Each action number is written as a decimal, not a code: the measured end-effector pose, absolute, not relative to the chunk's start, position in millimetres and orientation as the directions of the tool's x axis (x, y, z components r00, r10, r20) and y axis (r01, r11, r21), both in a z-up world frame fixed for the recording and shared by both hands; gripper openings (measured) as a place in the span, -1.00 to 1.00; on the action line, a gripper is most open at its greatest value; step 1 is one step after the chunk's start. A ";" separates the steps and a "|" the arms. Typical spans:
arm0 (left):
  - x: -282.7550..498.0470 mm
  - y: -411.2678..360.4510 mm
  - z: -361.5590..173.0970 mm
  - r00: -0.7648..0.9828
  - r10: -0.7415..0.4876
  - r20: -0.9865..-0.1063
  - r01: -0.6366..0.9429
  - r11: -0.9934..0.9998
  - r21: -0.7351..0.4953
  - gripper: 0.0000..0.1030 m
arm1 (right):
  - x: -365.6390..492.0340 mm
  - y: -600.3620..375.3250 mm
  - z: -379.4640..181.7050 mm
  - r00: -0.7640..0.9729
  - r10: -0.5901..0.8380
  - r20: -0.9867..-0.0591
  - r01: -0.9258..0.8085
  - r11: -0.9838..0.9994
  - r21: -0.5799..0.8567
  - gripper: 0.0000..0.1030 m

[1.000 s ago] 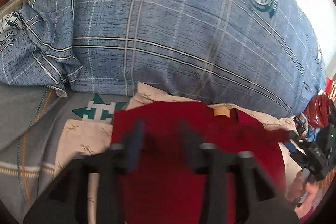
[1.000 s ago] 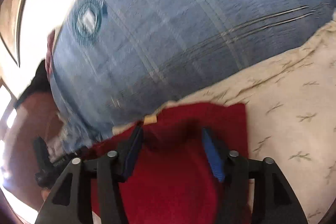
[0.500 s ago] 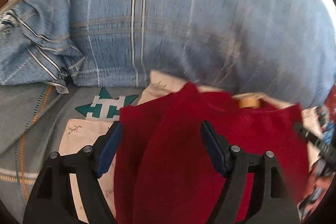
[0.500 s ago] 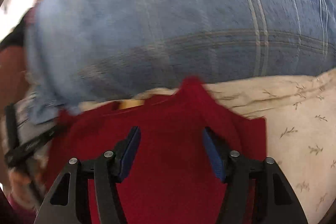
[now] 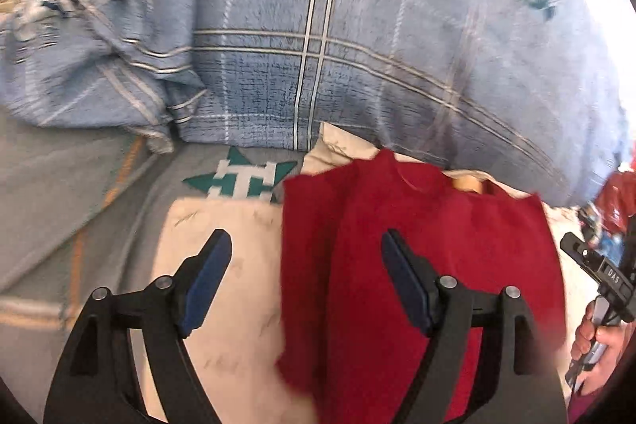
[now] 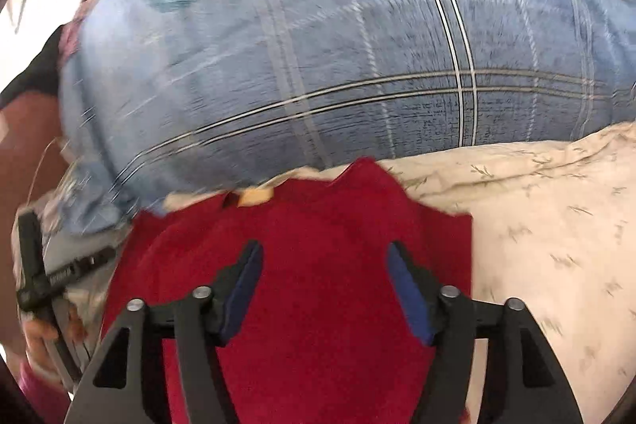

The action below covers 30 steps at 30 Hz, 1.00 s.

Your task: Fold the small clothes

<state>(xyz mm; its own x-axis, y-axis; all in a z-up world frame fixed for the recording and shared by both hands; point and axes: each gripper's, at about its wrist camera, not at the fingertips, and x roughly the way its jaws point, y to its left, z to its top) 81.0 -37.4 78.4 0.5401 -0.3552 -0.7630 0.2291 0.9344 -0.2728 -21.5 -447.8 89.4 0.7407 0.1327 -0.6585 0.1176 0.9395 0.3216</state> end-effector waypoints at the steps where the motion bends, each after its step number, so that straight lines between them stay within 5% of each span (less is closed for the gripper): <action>1: 72.1 -30.5 80.8 0.543 -0.362 -0.758 0.234 0.932 -0.277 0.51 | -33.8 -442.3 92.3 0.744 0.138 -0.653 0.096 0.946 0.308 0.35; 7: 13.2 -24.2 68.5 0.475 -0.403 -0.782 0.278 0.912 -0.302 0.56 | -46.4 -424.7 61.4 0.623 0.095 -0.776 0.101 0.974 0.201 0.43; 14: -15.7 -30.1 44.6 0.420 -0.453 -0.787 0.331 0.883 -0.331 0.56 | -41.9 -370.3 110.2 0.707 0.180 -0.684 -0.036 0.975 0.220 0.49; 26: -8.2 -25.1 30.8 0.433 -0.491 -0.757 0.359 0.863 -0.355 0.56 | 81.4 -209.7 77.3 0.573 0.347 -0.742 -0.193 0.937 0.290 0.45; 28: -5.5 -25.7 31.7 0.435 -0.487 -0.757 0.356 0.865 -0.352 0.56 | 100.1 -191.6 67.3 0.531 0.347 -0.773 -0.182 0.938 0.296 0.34; 29: -3.3 -26.1 31.9 0.437 -0.486 -0.757 0.352 0.867 -0.354 0.56 | 109.2 -183.5 60.5 0.514 0.333 -0.790 -0.178 0.943 0.282 0.05; 30: -1.7 -25.9 31.8 0.438 -0.487 -0.756 0.348 0.867 -0.357 0.56 | 110.7 -180.6 56.0 0.506 0.312 -0.804 -0.178 0.950 0.257 -0.48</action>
<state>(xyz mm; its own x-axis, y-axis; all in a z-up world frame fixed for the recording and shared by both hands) -1.7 -25.9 31.8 0.4376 -0.4868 -0.7560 0.3479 0.8670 -0.3569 110.7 -180.6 56.0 0.5064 0.3125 -0.8037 -0.1781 0.9498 0.2571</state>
